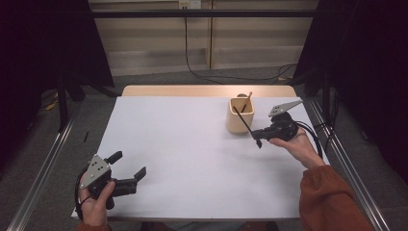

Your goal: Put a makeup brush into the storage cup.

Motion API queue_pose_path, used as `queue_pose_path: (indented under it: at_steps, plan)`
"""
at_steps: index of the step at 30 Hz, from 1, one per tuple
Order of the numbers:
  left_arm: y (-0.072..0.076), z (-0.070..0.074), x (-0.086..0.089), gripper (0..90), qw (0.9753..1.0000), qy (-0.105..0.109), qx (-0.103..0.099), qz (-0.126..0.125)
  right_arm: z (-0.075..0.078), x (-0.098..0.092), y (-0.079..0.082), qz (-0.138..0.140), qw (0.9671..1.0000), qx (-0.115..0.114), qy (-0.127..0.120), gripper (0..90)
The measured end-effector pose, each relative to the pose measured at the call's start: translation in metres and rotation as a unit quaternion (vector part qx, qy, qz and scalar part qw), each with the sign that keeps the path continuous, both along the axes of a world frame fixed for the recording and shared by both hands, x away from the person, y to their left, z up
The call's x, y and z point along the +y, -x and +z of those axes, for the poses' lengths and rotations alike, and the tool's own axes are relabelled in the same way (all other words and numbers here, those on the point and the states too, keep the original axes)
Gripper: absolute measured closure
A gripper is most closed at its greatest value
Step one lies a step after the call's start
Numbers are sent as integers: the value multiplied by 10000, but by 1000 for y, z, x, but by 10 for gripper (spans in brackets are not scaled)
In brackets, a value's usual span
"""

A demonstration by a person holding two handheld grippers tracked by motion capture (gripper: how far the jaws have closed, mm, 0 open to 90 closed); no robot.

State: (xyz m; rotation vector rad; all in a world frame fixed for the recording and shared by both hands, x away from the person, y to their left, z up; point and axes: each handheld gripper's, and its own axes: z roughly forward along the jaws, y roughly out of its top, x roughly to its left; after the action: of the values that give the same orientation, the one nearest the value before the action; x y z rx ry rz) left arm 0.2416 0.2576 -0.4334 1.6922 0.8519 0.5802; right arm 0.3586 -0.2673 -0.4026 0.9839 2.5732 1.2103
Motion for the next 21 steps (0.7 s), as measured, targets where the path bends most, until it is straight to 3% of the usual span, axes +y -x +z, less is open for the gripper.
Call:
queue_pose_path:
  at_steps: [5,13,21]
  plan:
    - [0,0,0,10,10000,6,-1,5,7,-6,2,-175,9984,-316,-443,863]
    - [0,0,0,9,10000,11,3,-9,8,-12,7,-375,9920,-639,-1022,863]
    - [-1,0,0,10,10000,61,53,-36,9,-17,10,-420,9901,-688,-1149,862]
